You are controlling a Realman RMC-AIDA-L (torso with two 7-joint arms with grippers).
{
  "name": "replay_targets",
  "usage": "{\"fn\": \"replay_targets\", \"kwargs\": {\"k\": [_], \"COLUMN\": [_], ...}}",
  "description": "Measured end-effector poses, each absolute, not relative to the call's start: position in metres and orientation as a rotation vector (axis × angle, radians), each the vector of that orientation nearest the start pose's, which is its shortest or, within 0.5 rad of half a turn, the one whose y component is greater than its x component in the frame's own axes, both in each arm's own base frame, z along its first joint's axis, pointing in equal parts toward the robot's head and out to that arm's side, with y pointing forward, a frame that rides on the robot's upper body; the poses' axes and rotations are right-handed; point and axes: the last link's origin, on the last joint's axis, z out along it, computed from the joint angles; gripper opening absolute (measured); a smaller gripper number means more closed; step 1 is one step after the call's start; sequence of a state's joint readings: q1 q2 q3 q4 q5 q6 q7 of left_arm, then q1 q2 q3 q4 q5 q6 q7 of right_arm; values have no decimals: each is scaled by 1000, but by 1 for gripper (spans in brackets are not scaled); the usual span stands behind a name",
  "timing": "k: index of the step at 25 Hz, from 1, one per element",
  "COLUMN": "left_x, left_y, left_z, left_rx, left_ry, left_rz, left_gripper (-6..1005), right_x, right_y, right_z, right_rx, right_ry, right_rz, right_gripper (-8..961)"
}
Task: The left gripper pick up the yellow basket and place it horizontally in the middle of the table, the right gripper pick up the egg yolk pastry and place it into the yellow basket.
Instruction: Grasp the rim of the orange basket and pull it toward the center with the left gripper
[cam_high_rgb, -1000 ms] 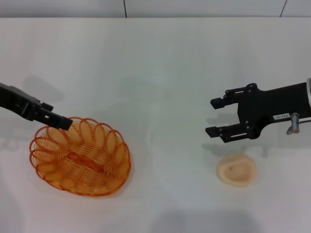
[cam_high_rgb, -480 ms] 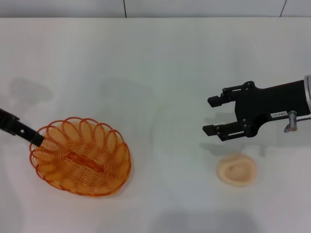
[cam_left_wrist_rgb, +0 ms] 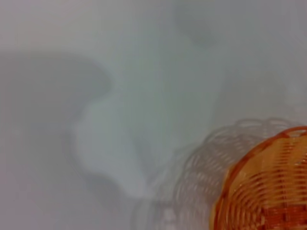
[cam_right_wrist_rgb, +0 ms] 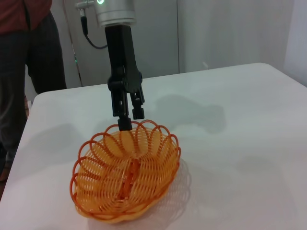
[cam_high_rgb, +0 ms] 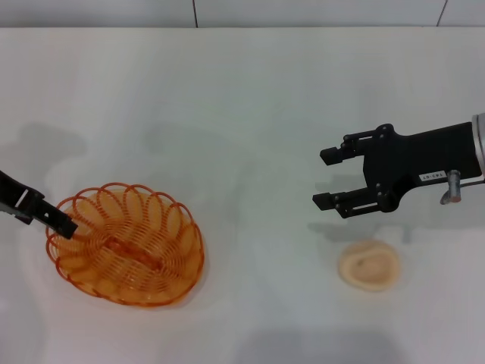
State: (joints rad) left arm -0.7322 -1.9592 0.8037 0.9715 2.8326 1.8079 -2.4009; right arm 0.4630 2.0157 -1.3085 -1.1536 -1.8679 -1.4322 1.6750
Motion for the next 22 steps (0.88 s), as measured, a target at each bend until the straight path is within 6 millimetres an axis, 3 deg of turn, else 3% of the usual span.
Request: {"fn": "replay_targets", "kwargs": {"k": [14,22], "left_x": [-274,-272], "left_y": [358,360], "left_z": [63,55], "left_rx": [-2409,-2409], "left_ry": [-1531,-1523], "left_rz": [569,590], "left_gripper": [826,743], "right_x": [184,185], "right_y": [338,337], "right_z": [0,0], "right_rx": [-2951,-2953], "right_ry": [213,220], "right_rz": [327,326], "right_gripper": [702,702]}}
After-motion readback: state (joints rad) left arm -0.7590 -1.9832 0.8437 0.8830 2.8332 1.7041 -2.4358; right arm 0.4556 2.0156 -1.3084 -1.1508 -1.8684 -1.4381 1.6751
